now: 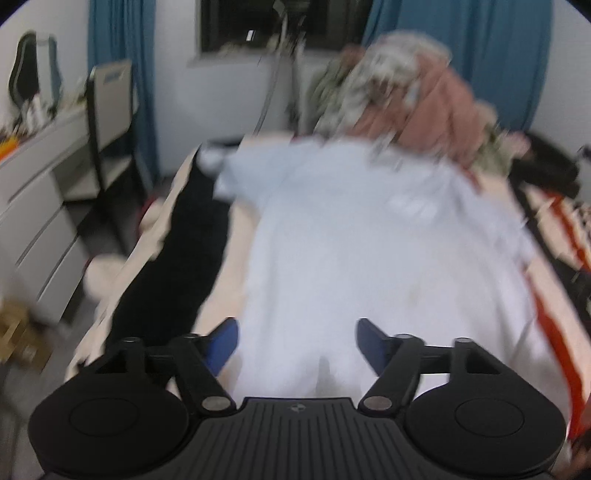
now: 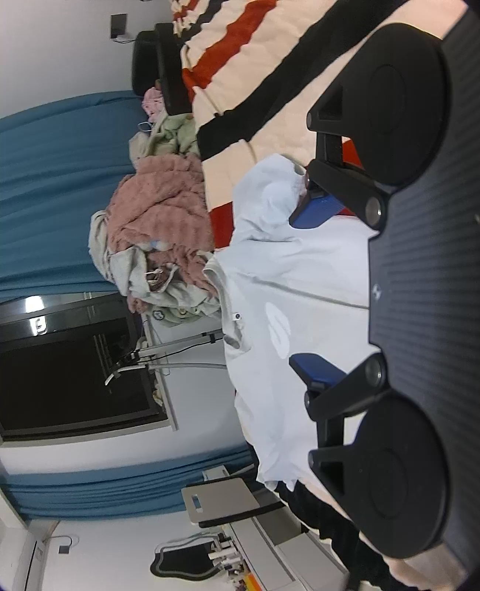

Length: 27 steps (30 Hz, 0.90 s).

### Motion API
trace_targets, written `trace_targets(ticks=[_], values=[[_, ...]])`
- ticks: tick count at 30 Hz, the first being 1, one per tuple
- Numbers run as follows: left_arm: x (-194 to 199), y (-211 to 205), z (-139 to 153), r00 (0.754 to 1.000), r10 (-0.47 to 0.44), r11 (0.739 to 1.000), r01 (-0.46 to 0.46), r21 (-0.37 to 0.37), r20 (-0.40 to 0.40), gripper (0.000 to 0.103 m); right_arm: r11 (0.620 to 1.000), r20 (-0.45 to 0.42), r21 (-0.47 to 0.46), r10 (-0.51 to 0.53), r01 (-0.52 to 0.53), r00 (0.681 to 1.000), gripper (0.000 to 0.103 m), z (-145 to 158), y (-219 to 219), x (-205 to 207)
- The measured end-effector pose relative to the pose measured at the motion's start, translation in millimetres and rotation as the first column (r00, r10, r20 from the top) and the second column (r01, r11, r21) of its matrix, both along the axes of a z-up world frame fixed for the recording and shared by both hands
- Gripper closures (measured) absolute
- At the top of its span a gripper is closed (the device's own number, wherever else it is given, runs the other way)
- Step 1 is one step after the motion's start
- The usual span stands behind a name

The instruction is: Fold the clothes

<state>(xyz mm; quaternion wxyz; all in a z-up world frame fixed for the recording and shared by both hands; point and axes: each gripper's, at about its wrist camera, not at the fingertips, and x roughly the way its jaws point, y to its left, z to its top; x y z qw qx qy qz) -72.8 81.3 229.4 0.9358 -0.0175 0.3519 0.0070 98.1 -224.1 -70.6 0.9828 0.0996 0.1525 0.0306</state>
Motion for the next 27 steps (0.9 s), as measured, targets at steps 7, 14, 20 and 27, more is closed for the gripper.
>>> trace_targets(ticks=[7,14,20,27], values=[[73.0,-62.1,-92.3,0.994,-0.039,0.991,0.052,-0.125,0.102,0.000,1.000,0.054,-0.013,-0.015,0.016,0.998,0.027,4.1,0.4,-7.8],[124.0,-57.3,-213.7,0.968,-0.080,0.996,0.084,-0.005,0.239,0.000,0.999,0.083,-0.034,-0.014,0.017,0.996,0.027,4.4,8.1,-10.7],[134.3,-55.0,-245.7,0.970,-0.068,0.998,0.066,0.019,0.235,0.000,1.000,0.056,-0.015,-0.024,0.024,0.998,0.027,1.5,13.3,-5.2],[112.6,-49.7,-224.7,0.978,-0.023,0.999,0.031,-0.033,0.209,0.000,0.997,0.078,-0.049,-0.053,0.057,0.996,0.027,7.4,24.9,2.7]])
